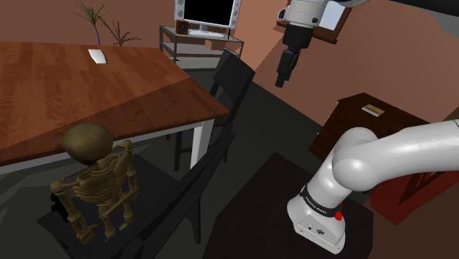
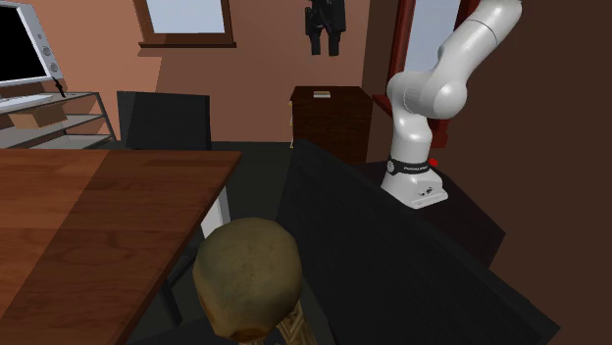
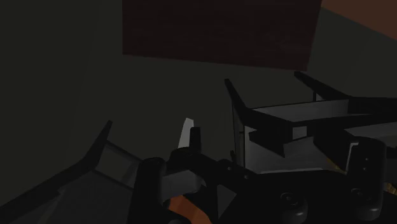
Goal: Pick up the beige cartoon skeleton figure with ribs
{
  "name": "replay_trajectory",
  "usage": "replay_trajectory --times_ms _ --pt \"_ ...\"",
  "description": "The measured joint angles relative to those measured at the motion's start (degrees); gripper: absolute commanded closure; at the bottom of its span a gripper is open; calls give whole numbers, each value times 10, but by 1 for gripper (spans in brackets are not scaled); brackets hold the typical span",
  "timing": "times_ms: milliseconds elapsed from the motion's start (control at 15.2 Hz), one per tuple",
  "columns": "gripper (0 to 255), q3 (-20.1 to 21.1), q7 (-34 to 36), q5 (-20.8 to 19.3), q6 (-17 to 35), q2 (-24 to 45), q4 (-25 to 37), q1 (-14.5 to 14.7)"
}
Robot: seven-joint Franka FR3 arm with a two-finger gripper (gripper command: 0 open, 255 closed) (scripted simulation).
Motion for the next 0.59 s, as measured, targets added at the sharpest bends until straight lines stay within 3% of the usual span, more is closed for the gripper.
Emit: replay_trajectory --times_ms 198,594 --pt "0 14 30 15 9 2 -11 2" --pt "0 81 181 84 61 23 -45 17"
